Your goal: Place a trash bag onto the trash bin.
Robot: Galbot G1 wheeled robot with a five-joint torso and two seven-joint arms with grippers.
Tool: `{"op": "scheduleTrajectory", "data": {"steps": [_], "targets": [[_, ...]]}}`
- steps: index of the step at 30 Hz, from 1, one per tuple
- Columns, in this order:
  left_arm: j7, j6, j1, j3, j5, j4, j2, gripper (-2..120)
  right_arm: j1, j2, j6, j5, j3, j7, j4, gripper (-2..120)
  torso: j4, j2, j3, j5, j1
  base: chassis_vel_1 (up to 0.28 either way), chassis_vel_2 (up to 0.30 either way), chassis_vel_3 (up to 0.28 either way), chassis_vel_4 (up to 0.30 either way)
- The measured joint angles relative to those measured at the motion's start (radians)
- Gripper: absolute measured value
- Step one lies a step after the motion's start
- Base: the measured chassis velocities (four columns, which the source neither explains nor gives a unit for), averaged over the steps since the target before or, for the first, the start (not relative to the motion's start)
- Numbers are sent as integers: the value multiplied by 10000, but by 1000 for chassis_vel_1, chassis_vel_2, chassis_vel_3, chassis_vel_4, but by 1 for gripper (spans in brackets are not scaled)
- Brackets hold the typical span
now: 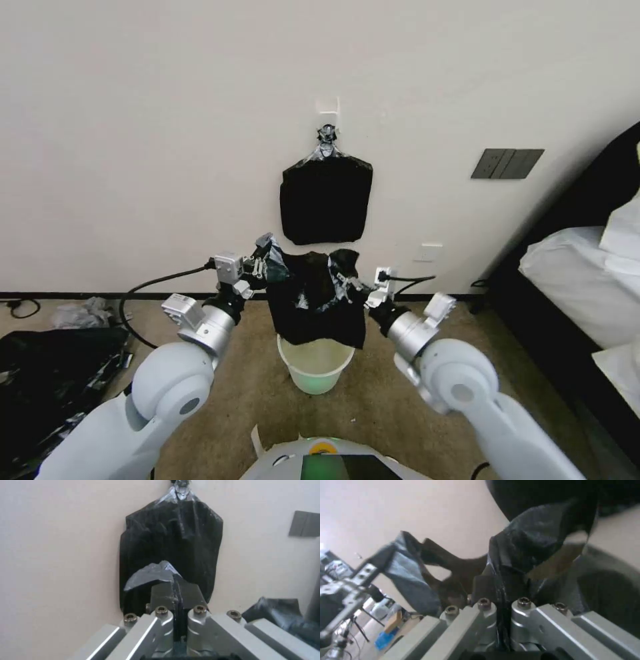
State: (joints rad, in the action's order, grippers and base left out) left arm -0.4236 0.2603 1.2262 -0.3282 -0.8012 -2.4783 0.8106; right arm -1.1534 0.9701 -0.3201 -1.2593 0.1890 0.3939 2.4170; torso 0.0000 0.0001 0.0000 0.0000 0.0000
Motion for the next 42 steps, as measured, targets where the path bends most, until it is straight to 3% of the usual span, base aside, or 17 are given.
{"op": "scheduleTrajectory", "data": {"steps": [5, 12, 17, 28, 34, 42], "targets": [[91, -89, 447, -44, 337, 270, 387, 0, -514, 799, 199, 169, -138, 253, -604, 0, 2, 0, 0, 0, -1, 0, 0, 0, 0], [184, -254, 1531, 681, 1149, 979, 1552, 0, -1526, 1006, 591, 1106, 39, 387, -1261, 0, 2, -1, 0, -1, 0, 0, 0, 0, 0], [175, -251, 2136, 1019, 1421, 1239, 2011, 0, -2187, 998, 534, 1690, 36, 665, -1253, 0, -1, -2, 0, 1, 0, 0, 0, 0, 0], [1, -49, 2823, 1423, 1434, 1003, 2238, 0, -2854, 775, -250, 1717, 257, 1653, -470, 0, 1, -1, -1, 0, -1, 0, 0, 0, 0], [-274, 203, 2843, 1581, 954, 1579, 2484, 0, -2734, 1441, -413, 2057, -114, 1945, -1390, 0, 1, -1, 0, 0, -1, 0, 0, 0, 0], [-509, 357, 3180, 1533, 678, 1864, 2545, 0, -2885, 1686, -415, 2099, -59, 2308, -1797, 0, 1, -1, 0, 0, 1, 0, 0, 0, 0]]}}
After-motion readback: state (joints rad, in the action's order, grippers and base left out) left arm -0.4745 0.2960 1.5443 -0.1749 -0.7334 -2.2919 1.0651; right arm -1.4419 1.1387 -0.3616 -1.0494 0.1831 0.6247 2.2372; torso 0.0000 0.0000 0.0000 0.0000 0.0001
